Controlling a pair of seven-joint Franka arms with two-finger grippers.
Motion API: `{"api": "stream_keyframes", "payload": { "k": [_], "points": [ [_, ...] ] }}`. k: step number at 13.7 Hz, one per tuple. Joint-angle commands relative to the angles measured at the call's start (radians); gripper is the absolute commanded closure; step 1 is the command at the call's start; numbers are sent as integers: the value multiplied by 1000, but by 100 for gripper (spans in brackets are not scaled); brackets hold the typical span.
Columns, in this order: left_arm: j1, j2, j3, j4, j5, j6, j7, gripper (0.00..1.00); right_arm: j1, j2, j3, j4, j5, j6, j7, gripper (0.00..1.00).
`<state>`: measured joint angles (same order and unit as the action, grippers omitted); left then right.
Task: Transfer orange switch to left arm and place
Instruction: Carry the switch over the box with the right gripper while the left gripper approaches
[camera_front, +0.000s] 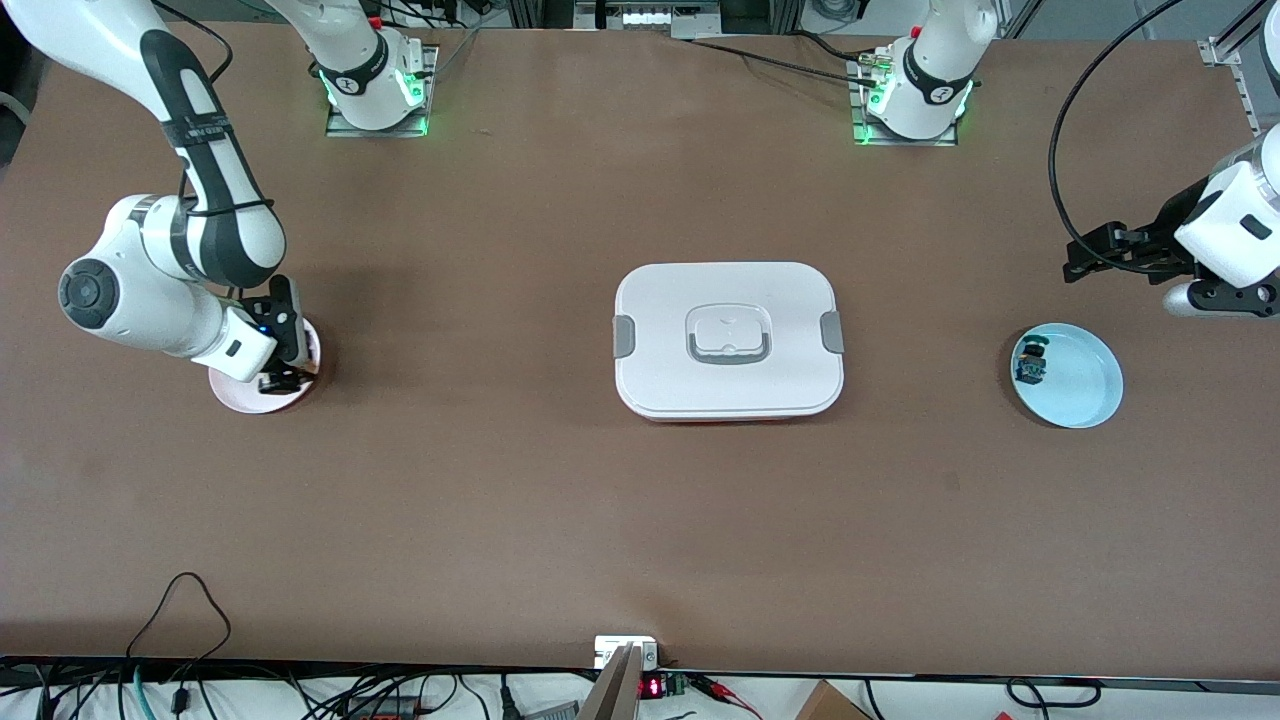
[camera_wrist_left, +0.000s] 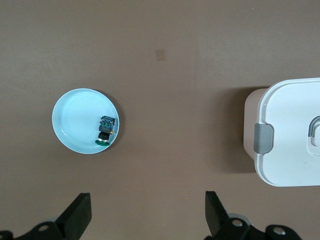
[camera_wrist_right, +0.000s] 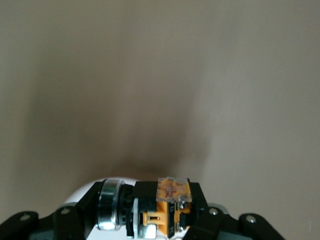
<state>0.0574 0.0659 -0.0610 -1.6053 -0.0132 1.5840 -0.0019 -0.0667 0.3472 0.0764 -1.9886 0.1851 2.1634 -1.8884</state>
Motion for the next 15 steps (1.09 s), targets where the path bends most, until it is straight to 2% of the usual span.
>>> {"api": "stream_keyframes", "payload": {
  "k": [1,3,5,7,8,9,11,15],
  "points": [
    [4,2,-3,12,-11,-12,13,0,4,-11,78,95,199,-176,26,100],
    [4,2,-2,15,-14,-39,10,0,5,-11,137,161,328,-243,84,100],
    [4,6,-2,45,-27,-103,3,0,4,-13,216,180,435,-237,120,100],
    [-4,11,-3,53,-51,-162,13,0,8,-14,239,177,615,-243,121,100],
    [-4,14,-3,56,-79,-191,13,0,19,-7,255,178,670,-247,121,100],
    [1,14,-3,61,-124,-220,14,0,28,-2,264,178,709,-246,120,100],
    [13,18,-2,61,-219,-286,14,0,39,-5,304,175,868,-246,115,100],
    [13,112,-2,65,-468,-354,14,0,47,-19,391,178,1126,-180,103,100]
  ]
}}
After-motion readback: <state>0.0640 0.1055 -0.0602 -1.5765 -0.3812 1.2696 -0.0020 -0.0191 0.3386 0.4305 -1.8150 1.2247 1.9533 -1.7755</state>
